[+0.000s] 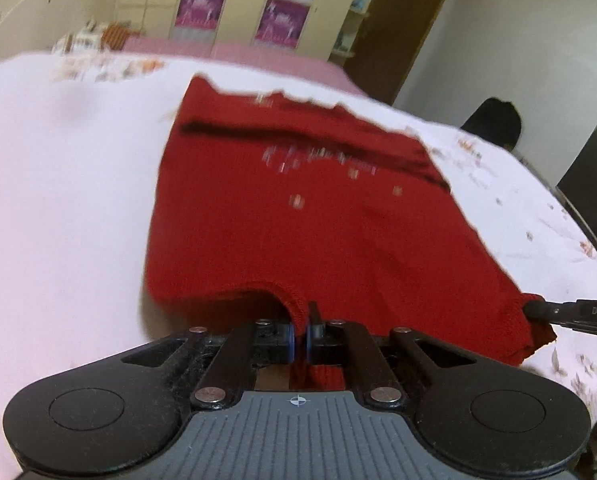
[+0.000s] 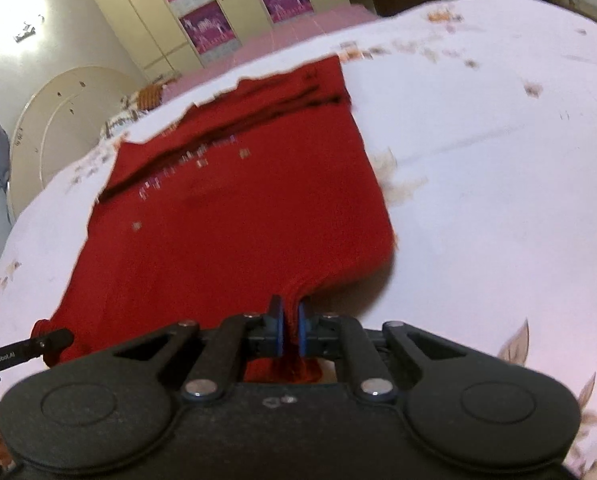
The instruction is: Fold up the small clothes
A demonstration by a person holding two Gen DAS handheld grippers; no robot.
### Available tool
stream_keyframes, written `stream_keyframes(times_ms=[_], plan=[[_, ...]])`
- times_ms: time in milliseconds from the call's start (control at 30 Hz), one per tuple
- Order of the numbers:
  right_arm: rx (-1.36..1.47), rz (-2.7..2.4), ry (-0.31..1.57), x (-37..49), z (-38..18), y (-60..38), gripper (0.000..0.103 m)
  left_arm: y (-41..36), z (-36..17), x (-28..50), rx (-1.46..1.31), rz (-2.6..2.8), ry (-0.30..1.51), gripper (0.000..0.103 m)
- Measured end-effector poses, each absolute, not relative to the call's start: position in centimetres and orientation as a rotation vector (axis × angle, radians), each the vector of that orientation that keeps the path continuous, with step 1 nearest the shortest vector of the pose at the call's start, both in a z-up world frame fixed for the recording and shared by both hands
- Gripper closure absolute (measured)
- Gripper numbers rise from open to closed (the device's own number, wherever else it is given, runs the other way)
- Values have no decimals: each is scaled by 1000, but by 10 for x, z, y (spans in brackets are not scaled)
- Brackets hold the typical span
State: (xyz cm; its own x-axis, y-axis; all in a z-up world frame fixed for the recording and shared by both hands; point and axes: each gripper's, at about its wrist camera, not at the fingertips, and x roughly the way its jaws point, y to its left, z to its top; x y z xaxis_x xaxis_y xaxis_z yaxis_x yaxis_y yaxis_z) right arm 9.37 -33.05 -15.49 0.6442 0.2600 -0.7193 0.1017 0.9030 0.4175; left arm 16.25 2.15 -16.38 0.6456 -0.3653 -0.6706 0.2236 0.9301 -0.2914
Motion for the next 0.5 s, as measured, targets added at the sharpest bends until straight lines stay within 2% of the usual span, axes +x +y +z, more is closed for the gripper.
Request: stream_keyframes(times_ms=[300,500], plan=[[421,98,750,152,-133,-335,96,18,-142,228,-210,-297,676,98],[427,97,701,207,-133,-337,96,9,-146,283,-232,-259,626,98]])
